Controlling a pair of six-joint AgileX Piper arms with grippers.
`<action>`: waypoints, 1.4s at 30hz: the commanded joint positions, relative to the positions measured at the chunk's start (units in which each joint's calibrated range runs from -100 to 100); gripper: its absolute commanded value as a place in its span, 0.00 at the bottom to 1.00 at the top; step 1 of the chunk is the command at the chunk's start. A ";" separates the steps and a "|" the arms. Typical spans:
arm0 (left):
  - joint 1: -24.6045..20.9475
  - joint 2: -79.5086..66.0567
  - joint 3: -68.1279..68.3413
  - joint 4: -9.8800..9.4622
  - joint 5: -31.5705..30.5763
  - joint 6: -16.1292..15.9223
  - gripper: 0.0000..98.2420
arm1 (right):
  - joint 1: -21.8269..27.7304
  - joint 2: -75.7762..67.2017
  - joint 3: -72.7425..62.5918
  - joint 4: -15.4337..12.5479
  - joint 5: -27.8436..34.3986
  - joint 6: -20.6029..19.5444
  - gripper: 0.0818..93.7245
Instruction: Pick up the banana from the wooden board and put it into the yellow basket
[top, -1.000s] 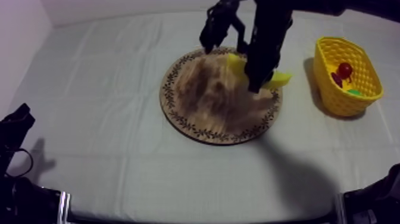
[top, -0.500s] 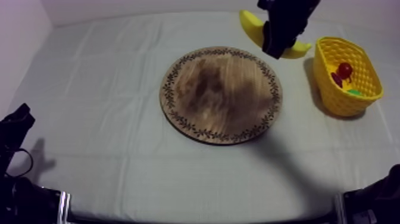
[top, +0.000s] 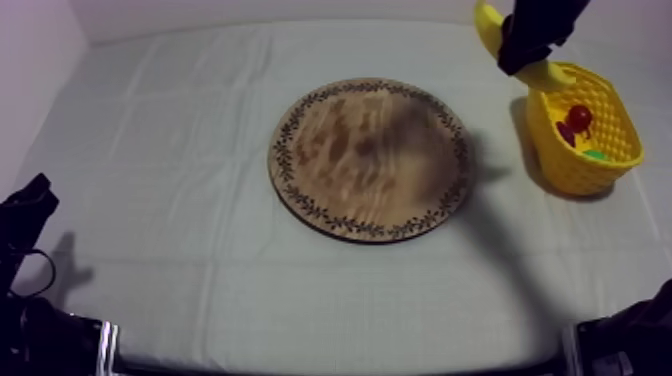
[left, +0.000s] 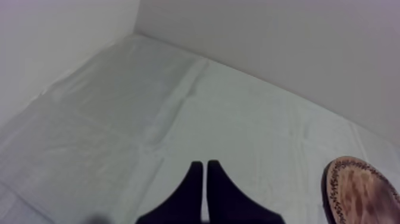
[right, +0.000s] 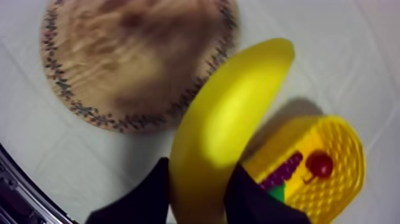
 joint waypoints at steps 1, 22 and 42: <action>0.01 0.00 0.03 0.03 0.00 -0.01 0.00 | 3.39 -0.08 0.20 -0.13 0.01 -0.11 0.21; 0.01 0.00 0.03 0.03 0.00 -0.01 0.00 | 19.29 5.23 -2.00 -0.03 0.01 1.47 0.21; 0.01 0.00 0.03 0.03 0.00 -0.01 0.00 | 19.76 19.84 1.68 -0.52 -11.78 -1.32 0.24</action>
